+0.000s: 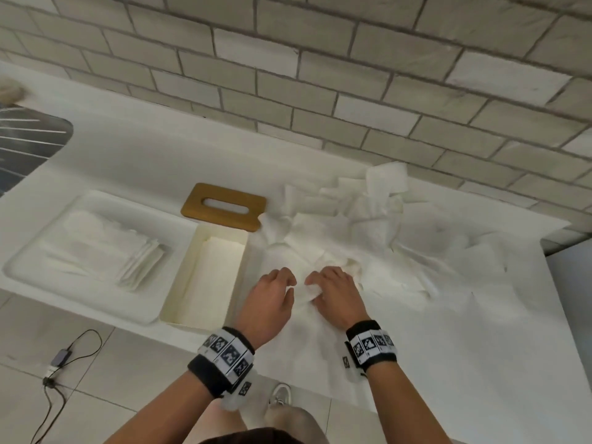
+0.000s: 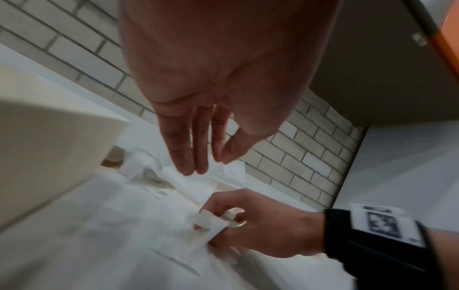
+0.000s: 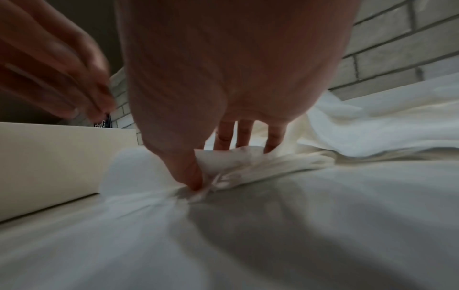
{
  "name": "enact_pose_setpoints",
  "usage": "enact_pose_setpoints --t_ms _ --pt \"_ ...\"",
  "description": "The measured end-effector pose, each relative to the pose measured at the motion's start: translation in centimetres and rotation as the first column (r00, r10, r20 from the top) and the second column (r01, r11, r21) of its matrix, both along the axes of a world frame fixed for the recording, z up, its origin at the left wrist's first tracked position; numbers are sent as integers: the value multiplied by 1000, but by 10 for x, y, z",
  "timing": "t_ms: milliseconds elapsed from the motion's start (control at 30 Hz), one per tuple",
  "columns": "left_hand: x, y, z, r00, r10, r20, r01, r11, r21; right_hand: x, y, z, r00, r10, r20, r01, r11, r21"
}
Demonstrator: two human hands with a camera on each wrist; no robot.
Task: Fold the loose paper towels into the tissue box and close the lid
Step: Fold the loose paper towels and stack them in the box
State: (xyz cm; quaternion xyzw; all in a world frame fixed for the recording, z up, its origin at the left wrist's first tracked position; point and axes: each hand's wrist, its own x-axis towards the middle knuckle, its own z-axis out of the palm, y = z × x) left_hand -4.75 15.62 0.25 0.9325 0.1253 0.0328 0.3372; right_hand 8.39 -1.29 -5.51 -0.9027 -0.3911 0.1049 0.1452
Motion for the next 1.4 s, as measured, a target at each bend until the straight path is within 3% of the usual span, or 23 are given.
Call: enact_pose_setpoints --t_ms 133,267,400,567,700,800,933,1067,1233,1400 --pt "28 -32 -37 946 132 -297 -66 973 223 -15 -40 11 971 -134 -197 180 954 238" --pt "38 -50 -54 872 292 -393 -159 928 337 -21 -72 49 906 -295 -305 415 762 498" --pt "42 -50 -54 886 237 -399 -158 962 221 -16 -90 85 808 -375 -454 587 579 566" --pt "29 -34 -12 930 147 -337 -170 985 -38 -8 -90 115 716 -393 -578 697 451 557" --pt "29 0 63 969 196 -151 -220 961 -164 -9 -70 127 704 -406 -582 701 532 476" --pt "25 40 123 963 266 -33 -268 944 -194 -13 -44 126 650 -325 -687 727 528 438" --pt "8 86 159 925 355 136 -299 900 -319 -16 -14 128 606 -247 -756 745 511 430" --pt "-25 123 143 893 430 131 -393 889 -234 -24 27 144 717 -274 -641 658 569 493" --pt "-45 144 60 914 338 -226 -358 932 -57 -23 80 169 904 -272 -331 408 783 470" --pt "-47 143 12 871 192 -453 -163 981 102 -20 137 203 974 -204 -102 227 839 494"
